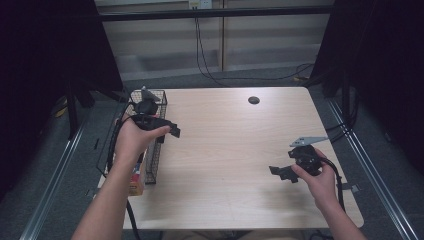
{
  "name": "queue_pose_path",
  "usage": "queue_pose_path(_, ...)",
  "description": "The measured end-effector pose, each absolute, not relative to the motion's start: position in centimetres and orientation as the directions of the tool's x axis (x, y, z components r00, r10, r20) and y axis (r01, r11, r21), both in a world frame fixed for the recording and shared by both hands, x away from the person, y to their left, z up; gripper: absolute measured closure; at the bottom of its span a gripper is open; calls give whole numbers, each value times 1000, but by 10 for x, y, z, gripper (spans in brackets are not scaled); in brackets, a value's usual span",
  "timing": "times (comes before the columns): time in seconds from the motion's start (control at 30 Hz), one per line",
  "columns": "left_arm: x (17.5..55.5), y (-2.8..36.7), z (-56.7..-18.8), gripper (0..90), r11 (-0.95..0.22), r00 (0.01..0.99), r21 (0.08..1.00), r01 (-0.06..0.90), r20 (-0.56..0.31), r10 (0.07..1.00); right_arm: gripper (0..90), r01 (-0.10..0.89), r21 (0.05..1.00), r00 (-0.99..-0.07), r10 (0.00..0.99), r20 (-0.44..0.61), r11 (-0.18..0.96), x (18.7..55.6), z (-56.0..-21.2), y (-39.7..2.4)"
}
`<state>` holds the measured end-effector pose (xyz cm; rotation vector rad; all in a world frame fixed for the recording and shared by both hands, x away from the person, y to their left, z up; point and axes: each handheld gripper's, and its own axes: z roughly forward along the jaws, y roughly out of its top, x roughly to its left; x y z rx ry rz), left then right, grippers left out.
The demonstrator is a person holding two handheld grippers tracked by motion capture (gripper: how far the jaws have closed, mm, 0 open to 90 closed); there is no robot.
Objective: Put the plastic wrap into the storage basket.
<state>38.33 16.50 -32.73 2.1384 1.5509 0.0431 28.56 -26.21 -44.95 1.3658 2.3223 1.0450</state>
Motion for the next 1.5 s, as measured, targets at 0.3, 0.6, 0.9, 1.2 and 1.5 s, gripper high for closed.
queue_pose_path(0.3, 377, 151, -334, 111, -261, 393, 417, 871, -271, 879, 28, 659, 688, -531, 836, 140, 304, 285, -449, -262)
queue_pose_path(0.6, 371, 139, -339, 108, -280, 418, 429, 859, -272, 867, 28, 659, 688, -529, 838, 136, 305, 285, -449, -262)
queue_pose_path(0.9, 365, 129, -349, 107, -302, 448, 438, 847, -279, 849, 28, 659, 685, -535, 834, 136, 310, 285, -450, -261)
queue_pose_path(1.2, 359, 119, -361, 104, -340, 491, 446, 828, -282, 824, 28, 654, 686, -543, 829, 131, 320, 284, -450, -259)
queue_pose_path(1.5, 350, 109, -379, 104, -360, 516, 452, 816, -288, 807, 28, 652, 684, -550, 825, 129, 328, 283, -451, -259)
